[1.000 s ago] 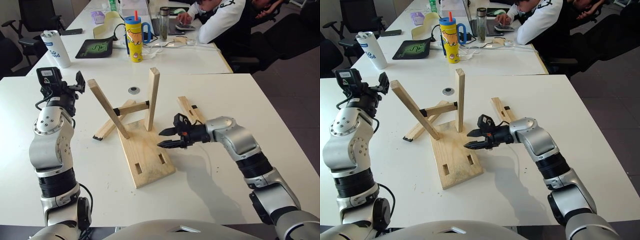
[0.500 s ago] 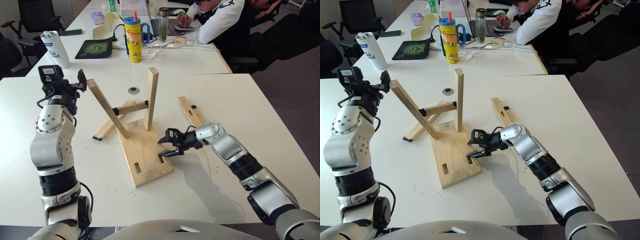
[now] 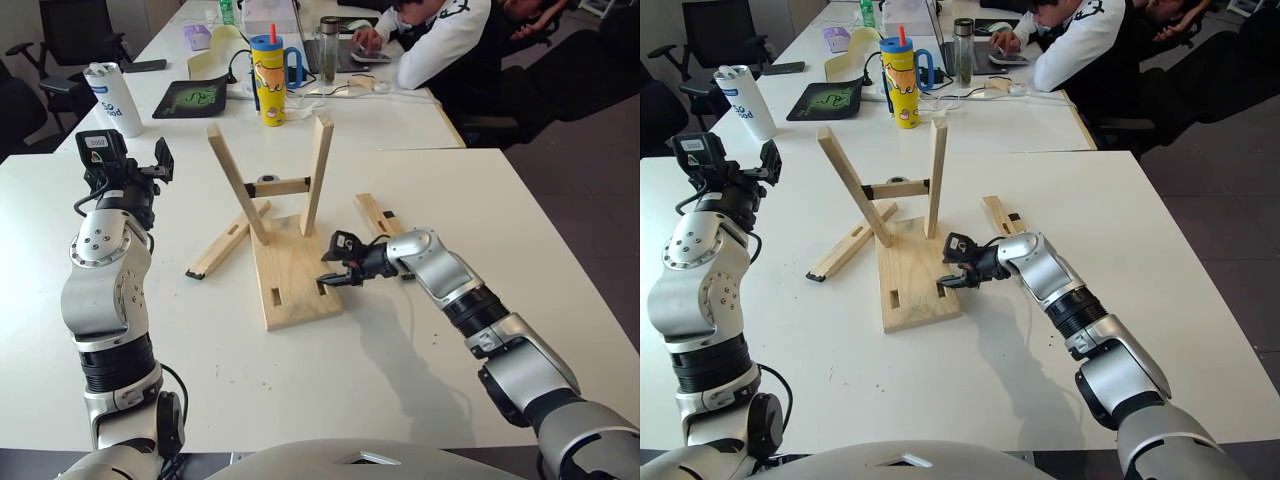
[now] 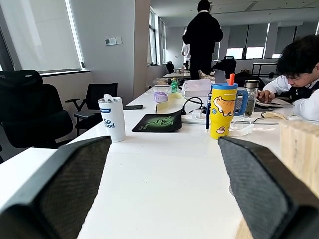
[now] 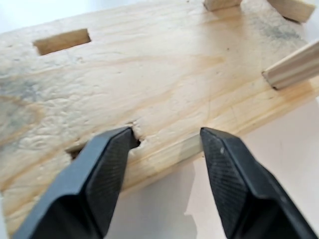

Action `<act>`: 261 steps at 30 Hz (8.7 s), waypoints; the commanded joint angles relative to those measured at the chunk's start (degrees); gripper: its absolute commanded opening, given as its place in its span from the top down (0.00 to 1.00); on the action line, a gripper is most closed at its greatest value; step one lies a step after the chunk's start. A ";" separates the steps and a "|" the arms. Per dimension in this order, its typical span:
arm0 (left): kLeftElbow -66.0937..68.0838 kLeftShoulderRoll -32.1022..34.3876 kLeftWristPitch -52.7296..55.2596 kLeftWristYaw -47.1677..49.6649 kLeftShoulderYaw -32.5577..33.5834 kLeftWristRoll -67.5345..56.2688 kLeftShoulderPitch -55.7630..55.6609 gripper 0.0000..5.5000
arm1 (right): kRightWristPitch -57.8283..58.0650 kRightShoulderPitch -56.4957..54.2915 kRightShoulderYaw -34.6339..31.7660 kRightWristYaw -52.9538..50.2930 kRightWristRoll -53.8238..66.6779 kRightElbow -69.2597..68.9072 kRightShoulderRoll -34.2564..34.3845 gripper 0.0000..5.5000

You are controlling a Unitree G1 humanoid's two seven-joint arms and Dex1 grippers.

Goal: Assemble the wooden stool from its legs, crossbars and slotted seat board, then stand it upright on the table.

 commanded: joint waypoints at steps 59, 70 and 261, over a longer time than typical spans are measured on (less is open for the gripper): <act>-1.48 0.13 1.28 -1.43 -0.35 -0.83 2.17 0.27 | 3.50 10.55 -25.63 -22.66 2.68 8.81 -3.81 0.43; -1.89 -2.93 1.69 -2.25 -1.42 -3.15 4.05 0.27 | 1.88 7.04 -29.61 -29.13 3.81 10.21 -1.24 0.73; 74.35 4.64 -32.12 -23.97 -11.26 -1.57 -14.67 0.73 | 1.33 8.53 -29.42 -17.15 23.63 -20.43 11.29 0.57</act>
